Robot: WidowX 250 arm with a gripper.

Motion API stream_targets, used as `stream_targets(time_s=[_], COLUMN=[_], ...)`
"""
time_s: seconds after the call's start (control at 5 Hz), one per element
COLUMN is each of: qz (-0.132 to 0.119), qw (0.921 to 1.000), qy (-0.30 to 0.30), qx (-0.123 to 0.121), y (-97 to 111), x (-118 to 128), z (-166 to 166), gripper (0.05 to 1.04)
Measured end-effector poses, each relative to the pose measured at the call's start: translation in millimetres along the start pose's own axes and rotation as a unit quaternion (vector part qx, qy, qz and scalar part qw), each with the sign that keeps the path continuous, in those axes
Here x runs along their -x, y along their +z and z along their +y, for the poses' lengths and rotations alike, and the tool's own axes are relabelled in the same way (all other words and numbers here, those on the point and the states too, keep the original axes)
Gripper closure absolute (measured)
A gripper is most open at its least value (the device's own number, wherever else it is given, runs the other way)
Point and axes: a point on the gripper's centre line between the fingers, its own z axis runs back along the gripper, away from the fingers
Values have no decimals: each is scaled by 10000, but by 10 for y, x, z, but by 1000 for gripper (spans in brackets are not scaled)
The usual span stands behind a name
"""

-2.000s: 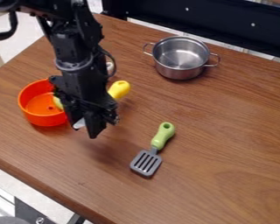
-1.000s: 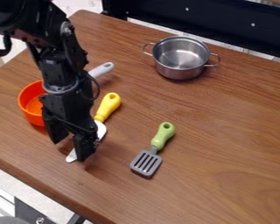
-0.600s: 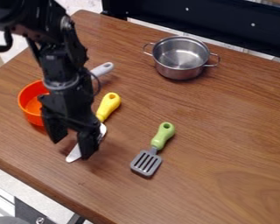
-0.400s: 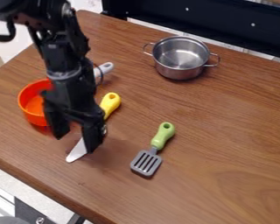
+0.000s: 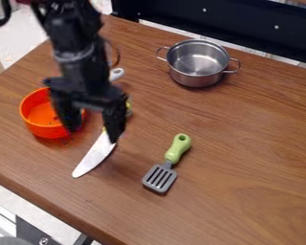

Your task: Put the yellow knife in between the orange pot and green spatula

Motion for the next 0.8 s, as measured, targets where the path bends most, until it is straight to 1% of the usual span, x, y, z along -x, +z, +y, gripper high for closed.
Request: stream_targets(time_s=[0.2, 0.4, 0.6, 0.8], qz=[-112, -198, -106, -232], qw=[9978, 9928, 9901, 9879], qy=[647, 1174, 1372, 1514], qx=[27, 149, 284, 258], y=[78, 136, 93, 37], x=[-69, -193, -261, -376], z=[-169, -325, -490, -692], gripper=[85, 85, 85, 85])
